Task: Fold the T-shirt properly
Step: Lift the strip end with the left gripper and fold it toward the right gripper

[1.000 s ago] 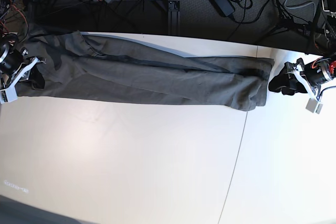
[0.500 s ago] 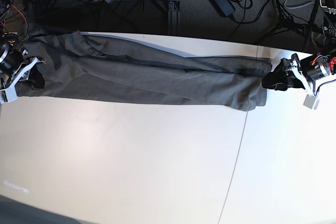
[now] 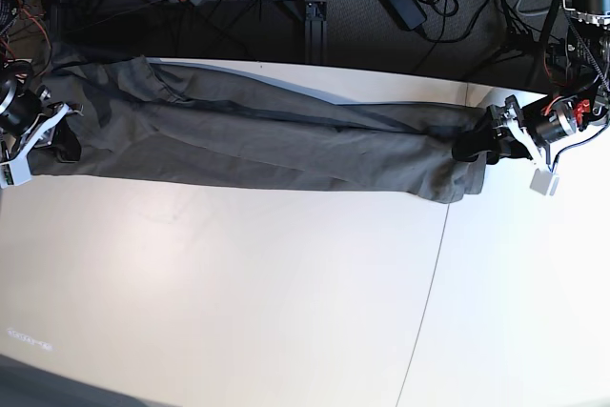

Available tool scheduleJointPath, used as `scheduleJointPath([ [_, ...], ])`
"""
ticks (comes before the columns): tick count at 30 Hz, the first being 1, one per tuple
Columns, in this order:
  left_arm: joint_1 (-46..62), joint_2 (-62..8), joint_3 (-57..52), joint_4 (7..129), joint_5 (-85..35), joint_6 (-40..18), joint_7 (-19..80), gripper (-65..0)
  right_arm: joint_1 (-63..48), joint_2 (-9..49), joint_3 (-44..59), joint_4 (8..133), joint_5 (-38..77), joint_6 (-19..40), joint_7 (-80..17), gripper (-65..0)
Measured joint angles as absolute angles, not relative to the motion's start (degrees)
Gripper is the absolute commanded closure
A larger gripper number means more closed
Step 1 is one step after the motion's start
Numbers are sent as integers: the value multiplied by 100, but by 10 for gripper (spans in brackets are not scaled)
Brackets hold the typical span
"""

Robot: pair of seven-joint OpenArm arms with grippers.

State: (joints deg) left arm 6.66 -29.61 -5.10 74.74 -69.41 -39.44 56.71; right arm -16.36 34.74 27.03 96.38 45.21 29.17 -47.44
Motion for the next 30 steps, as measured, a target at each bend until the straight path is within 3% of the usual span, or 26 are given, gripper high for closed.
scheduleJointPath([
  [6, 663, -2840, -521, 7474, -6657, -3948, 5400, -420, -1636, 3474, 2703, 9638, 4521, 2917, -4744, 0],
  [7, 663, -2834, -517, 7476, -6530, -3951, 5242, -366, -1636, 3474, 2703, 9638, 4521, 2917, -4746, 0],
  [10, 668, -2825, -515, 7467, -6139, -3955, 5057, -65, -1636, 3476, 2703, 9638, 4519, 2917, -4746, 0],
  [11, 679, -2823, -504, 7454, -6110, -3955, 5048, 0, -1636, 3474, 2703, 9638, 4521, 2917, -4746, 0],
  [30, -781, -2746, -484, 7295, -4831, -3970, 5103, 0, -1253, 3509, 2705, 9638, 4794, 2917, -4709, 0],
])
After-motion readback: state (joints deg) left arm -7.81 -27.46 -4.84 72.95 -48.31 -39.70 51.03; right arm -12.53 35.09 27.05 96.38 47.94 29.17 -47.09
